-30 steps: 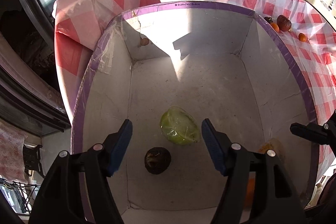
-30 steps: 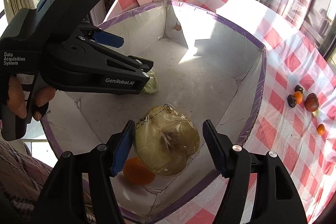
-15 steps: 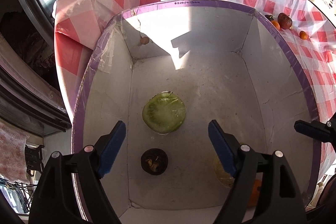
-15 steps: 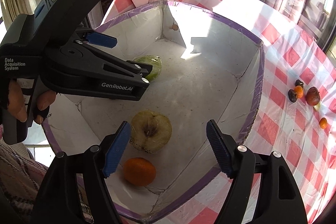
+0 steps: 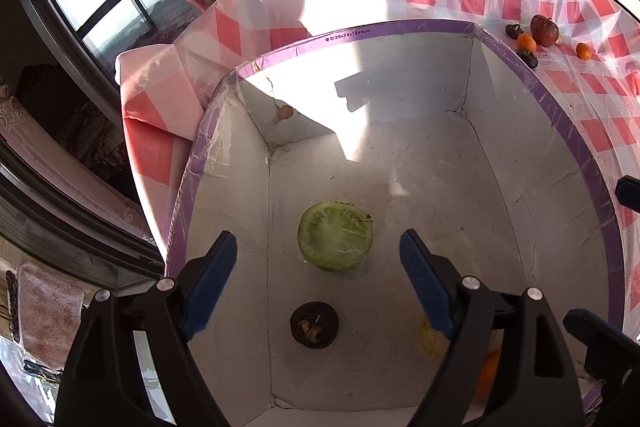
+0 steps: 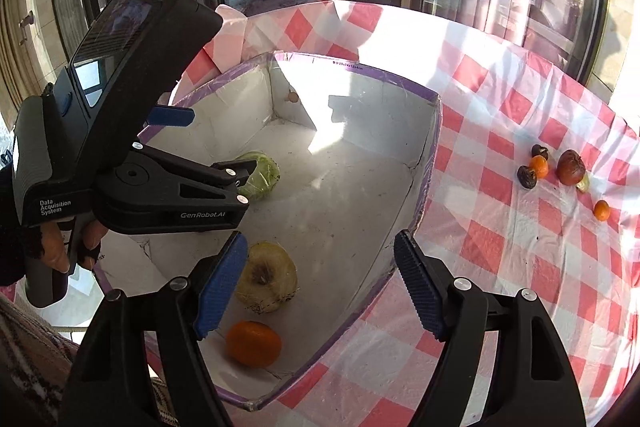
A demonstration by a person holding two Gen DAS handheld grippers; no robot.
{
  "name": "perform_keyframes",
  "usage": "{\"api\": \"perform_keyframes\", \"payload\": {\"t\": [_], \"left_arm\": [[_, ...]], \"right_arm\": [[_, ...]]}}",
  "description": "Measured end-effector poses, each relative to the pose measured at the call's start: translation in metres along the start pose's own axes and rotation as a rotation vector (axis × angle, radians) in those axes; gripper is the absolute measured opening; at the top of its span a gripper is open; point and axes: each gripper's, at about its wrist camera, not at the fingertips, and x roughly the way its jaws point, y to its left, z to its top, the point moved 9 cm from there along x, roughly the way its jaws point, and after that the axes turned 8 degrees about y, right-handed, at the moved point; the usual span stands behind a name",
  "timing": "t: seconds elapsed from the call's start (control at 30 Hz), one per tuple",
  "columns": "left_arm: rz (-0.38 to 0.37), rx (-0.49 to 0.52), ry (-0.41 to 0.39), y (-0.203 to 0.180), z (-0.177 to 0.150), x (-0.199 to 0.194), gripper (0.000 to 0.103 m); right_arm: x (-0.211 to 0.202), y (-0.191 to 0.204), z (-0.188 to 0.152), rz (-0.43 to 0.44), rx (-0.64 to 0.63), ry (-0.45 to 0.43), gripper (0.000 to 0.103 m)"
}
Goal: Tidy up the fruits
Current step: 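Withdraw both tools from the box back toward the remaining fruits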
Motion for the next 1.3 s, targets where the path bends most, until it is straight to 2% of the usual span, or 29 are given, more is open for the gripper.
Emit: {"api": "perform_keyframes", "payload": {"t": [0.17, 0.27, 0.3, 0.37, 0.4, 0.47, 0.63, 0.77, 0.87, 0.97, 1.07, 1.3], "left_arm": [[0.014, 0.042, -0.029, -0.019, 0.017, -0.009, 0.083], [0.01, 0.034, -0.116, -0.031, 0.038, -0.032, 0.083], [-0.018, 0.022, -0.149, -0.038, 0.046, -0.042, 0.083], [-0.102, 0.0, -0.208, -0.059, 0.059, -0.059, 0.095], [-0.149, 0.0, -0.228, -0.074, 0.064, -0.066, 0.096], [-0.238, 0.048, -0.238, -0.112, 0.068, -0.074, 0.097], [-0.345, 0.237, -0.166, -0.211, 0.064, -0.067, 0.097], [-0.364, 0.313, -0.131, -0.266, 0.067, -0.057, 0.097], [-0.371, 0.319, -0.085, -0.295, 0.074, -0.044, 0.097], [-0.364, 0.29, -0.012, -0.316, 0.083, -0.018, 0.097], [-0.339, 0.208, 0.044, -0.323, 0.1, 0.014, 0.097], [-0.273, 0.064, 0.038, -0.323, 0.161, 0.07, 0.097]], "right_arm": [[-0.009, -0.052, -0.015, -0.052, 0.179, -0.006, 0.081], [-0.011, -0.082, -0.037, -0.093, 0.254, 0.024, 0.084], [-0.011, -0.092, -0.045, -0.111, 0.272, 0.04, 0.085], [-0.009, -0.117, -0.065, -0.151, 0.316, 0.08, 0.085], [-0.008, -0.13, -0.076, -0.169, 0.343, 0.101, 0.085], [-0.006, -0.156, -0.094, -0.201, 0.399, 0.139, 0.085], [0.002, -0.213, -0.129, -0.295, 0.45, 0.225, 0.085], [0.009, -0.251, -0.149, -0.313, 0.465, 0.284, 0.086], [0.015, -0.281, -0.159, -0.317, 0.478, 0.319, 0.086], [0.022, -0.31, -0.159, -0.306, 0.497, 0.322, 0.086], [0.032, -0.341, -0.15, -0.304, 0.508, 0.298, 0.085], [0.077, -0.419, -0.104, -0.31, 0.54, 0.238, 0.086]]}}
